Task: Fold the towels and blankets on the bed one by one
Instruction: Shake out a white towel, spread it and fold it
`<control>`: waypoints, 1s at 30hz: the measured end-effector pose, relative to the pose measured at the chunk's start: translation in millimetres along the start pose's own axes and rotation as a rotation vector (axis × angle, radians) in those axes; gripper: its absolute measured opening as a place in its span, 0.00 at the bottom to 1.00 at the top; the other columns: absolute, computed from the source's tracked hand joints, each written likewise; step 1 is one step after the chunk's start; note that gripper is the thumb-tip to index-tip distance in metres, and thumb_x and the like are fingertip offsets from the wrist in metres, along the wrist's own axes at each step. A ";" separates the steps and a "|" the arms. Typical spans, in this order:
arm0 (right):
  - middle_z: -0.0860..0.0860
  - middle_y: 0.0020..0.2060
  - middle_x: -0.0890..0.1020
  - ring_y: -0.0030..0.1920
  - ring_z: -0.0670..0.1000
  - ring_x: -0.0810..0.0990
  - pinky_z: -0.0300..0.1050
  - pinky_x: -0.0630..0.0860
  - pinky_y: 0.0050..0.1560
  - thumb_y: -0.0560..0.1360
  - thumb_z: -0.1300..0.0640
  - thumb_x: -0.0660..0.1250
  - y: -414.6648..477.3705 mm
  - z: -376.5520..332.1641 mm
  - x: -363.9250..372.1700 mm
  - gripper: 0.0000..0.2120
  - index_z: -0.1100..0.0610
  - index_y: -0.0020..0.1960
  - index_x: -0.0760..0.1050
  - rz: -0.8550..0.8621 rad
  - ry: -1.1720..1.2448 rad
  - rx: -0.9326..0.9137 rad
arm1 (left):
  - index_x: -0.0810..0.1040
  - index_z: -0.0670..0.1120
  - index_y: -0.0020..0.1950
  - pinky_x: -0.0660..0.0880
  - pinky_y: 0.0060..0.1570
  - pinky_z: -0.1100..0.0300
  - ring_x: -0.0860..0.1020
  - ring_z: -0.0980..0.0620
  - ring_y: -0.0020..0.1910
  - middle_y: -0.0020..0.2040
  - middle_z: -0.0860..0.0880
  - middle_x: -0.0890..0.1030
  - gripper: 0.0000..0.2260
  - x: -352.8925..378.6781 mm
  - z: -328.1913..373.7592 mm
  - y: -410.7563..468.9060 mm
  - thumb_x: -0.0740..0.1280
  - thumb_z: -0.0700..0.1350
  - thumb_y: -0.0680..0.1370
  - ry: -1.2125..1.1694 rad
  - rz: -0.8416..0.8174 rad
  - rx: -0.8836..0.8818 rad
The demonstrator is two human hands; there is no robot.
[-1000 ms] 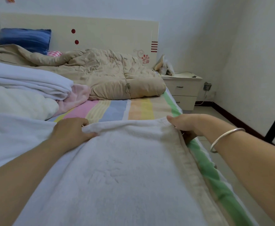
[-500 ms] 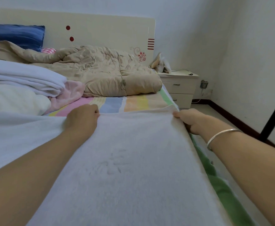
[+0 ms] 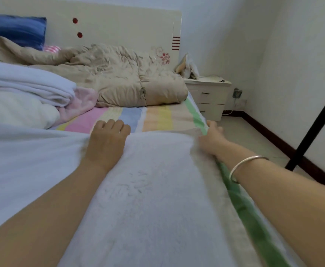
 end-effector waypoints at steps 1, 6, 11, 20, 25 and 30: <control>0.58 0.71 0.60 0.69 0.61 0.65 0.52 0.66 0.68 0.78 0.55 0.60 -16.8 -11.2 -3.3 0.29 0.54 0.76 0.55 -0.010 -0.126 -0.060 | 0.77 0.45 0.43 0.62 0.38 0.51 0.74 0.42 0.35 0.37 0.45 0.75 0.10 -9.6 0.6 -4.2 0.59 0.35 0.68 -0.062 -0.008 -0.037; 0.49 0.78 0.44 0.78 0.52 0.40 0.55 0.40 0.76 0.82 0.43 0.48 -172.4 -76.8 22.4 0.27 0.48 0.78 0.49 -0.221 -0.551 -0.406 | 0.82 0.49 0.51 0.74 0.48 0.51 0.80 0.41 0.46 0.47 0.47 0.83 0.16 -48.7 -2.1 -42.0 0.56 0.41 0.73 -0.414 -0.367 -0.339; 0.48 0.78 0.40 0.77 0.49 0.36 0.54 0.34 0.75 0.79 0.35 0.42 -276.4 -77.0 66.6 0.33 0.49 0.79 0.42 -0.428 -0.578 -0.385 | 0.65 0.53 0.75 0.56 0.74 0.55 0.63 0.51 0.74 0.76 0.51 0.65 0.21 -93.1 -19.0 -100.3 0.54 0.45 0.81 -0.511 -0.746 -0.267; 0.55 0.78 0.42 0.77 0.56 0.38 0.58 0.37 0.75 0.80 0.36 0.42 -372.2 -129.4 108.0 0.34 0.53 0.79 0.43 -0.314 -0.526 -0.232 | 0.45 0.56 0.80 0.42 0.77 0.56 0.44 0.57 0.78 0.80 0.54 0.44 0.26 -207.2 -190.2 -254.6 0.44 0.59 0.83 -0.342 -0.949 -0.288; 0.54 0.78 0.42 0.77 0.55 0.37 0.57 0.35 0.75 0.80 0.37 0.42 -481.4 -189.8 154.9 0.33 0.52 0.79 0.43 -0.335 -0.480 -0.308 | 0.45 0.53 0.80 0.42 0.76 0.54 0.44 0.55 0.78 0.80 0.51 0.44 0.27 -262.6 -279.2 -328.2 0.43 0.61 0.82 -0.233 -1.031 -0.370; 0.53 0.78 0.41 0.77 0.54 0.35 0.56 0.33 0.74 0.71 0.31 0.28 -583.0 -238.7 187.5 0.42 0.51 0.79 0.42 -0.347 -0.509 -0.383 | 0.42 0.53 0.80 0.44 0.77 0.52 0.43 0.53 0.79 0.80 0.50 0.42 0.28 -312.4 -351.1 -403.7 0.42 0.62 0.82 -0.213 -1.048 -0.450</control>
Point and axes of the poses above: each hand's wrist, its own y-axis towards the middle knuckle, its own x-axis out of the palm, z = x × y, the point moved 5 cm from there along y, towards the middle knuckle
